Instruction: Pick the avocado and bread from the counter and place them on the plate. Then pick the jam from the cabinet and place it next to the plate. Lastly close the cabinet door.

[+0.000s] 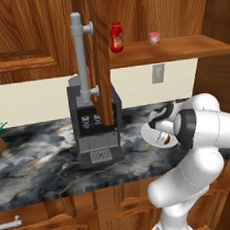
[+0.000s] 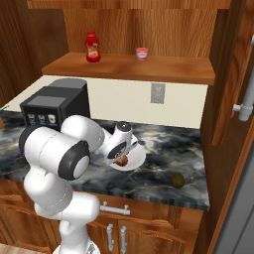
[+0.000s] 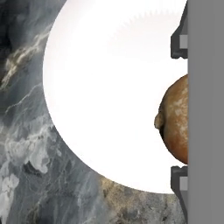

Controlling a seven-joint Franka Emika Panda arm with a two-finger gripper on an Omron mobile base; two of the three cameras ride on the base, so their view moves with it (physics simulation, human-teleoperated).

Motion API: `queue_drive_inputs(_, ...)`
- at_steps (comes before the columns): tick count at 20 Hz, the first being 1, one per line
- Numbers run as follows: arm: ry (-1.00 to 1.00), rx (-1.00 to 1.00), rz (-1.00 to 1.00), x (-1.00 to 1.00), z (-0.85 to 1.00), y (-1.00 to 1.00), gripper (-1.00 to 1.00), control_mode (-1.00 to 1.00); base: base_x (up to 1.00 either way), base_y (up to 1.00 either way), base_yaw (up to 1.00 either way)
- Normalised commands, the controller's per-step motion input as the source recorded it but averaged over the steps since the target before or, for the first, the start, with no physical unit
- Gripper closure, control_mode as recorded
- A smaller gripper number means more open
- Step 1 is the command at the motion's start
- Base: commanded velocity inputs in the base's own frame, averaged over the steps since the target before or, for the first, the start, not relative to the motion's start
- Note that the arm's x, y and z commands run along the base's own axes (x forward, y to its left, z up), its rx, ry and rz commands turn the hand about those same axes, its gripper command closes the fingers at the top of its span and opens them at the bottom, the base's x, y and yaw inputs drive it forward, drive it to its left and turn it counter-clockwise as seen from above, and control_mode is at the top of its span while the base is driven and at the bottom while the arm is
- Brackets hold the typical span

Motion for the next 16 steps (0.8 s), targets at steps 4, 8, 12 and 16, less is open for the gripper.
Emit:
queue_drive_inputs(4, 0.0, 0.0, 0.07, 0.0, 0.08, 0.0, -1.0, -1.0, 0.0, 0.0, 0.0)
queue_drive_inputs(8, -0.01, 0.0, 0.06, 0.0, 0.31, 0.0, -1.0, -1.0, 0.0, 0.0, 0.0)
queue_drive_inputs(12, -0.02, 0.0, 0.05, -0.02, 0.41, -0.01, -1.0, -1.0, 0.0, 0.0, 0.0)
queue_drive_inputs(16, 0.0, 0.0, -0.01, -0.27, 0.37, -0.27, -1.0, -1.0, 0.0, 0.0, 0.0)
